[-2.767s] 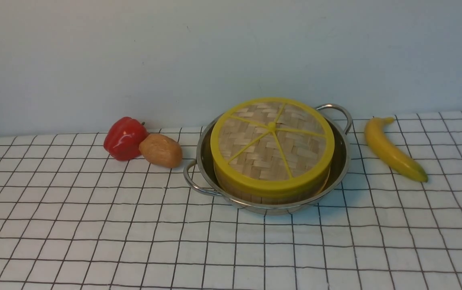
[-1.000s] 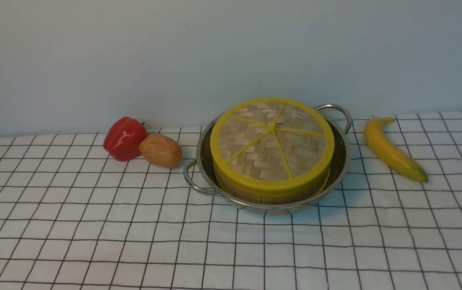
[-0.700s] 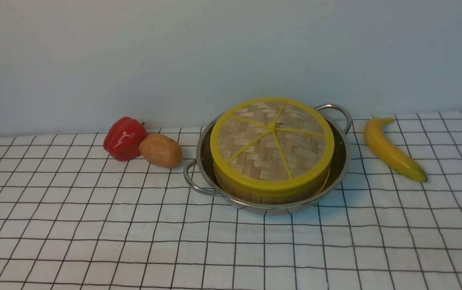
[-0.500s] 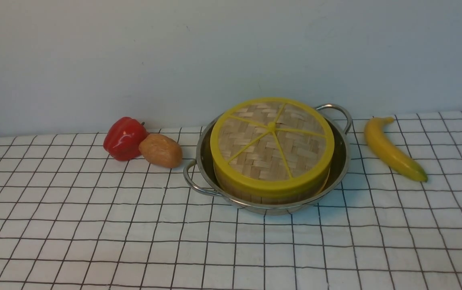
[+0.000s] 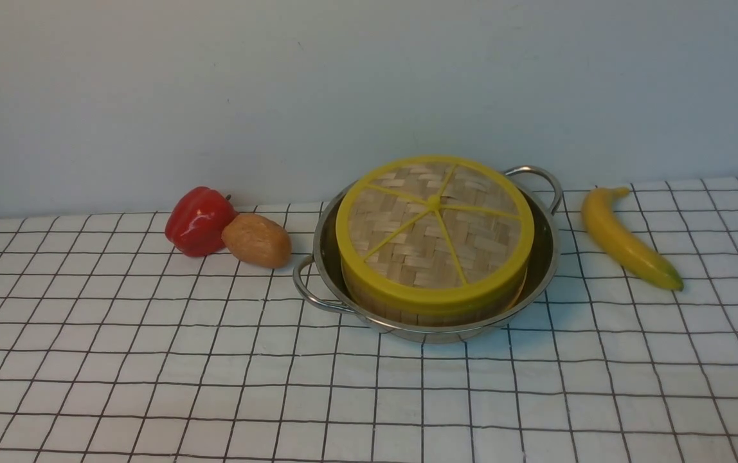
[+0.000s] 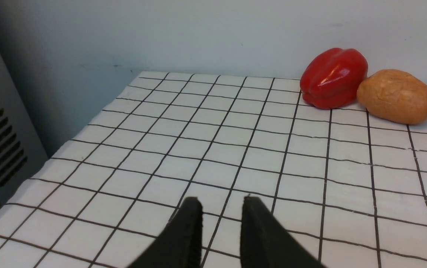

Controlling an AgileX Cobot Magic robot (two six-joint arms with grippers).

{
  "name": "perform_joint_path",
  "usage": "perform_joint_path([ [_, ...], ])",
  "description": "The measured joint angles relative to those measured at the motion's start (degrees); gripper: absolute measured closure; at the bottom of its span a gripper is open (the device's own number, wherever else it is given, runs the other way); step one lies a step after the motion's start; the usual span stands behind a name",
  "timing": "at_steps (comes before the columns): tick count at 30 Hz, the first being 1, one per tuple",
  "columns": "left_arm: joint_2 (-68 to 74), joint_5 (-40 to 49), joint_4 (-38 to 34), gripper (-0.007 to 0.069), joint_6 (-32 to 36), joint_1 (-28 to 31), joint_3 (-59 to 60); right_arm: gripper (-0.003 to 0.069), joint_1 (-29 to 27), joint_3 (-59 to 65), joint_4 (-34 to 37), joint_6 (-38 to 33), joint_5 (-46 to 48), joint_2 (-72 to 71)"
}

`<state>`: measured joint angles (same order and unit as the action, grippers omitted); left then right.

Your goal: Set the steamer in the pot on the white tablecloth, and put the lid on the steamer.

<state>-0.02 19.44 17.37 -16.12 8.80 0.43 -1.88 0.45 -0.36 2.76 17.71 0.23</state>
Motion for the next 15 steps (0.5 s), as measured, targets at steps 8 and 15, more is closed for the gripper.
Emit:
perform_joint_path([
  [8, 0.0, 0.0, 0.0, 0.0454, 0.0, 0.0, 0.0, 0.0419, 0.0, 0.0, 0.0, 0.0, 0.1, 0.0],
  [15, 0.0, 0.0, 0.0, 0.0441, 0.0, 0.0, 0.0, 0.0419, 0.0, 0.0, 0.0, 0.0, 0.1, 0.0],
])
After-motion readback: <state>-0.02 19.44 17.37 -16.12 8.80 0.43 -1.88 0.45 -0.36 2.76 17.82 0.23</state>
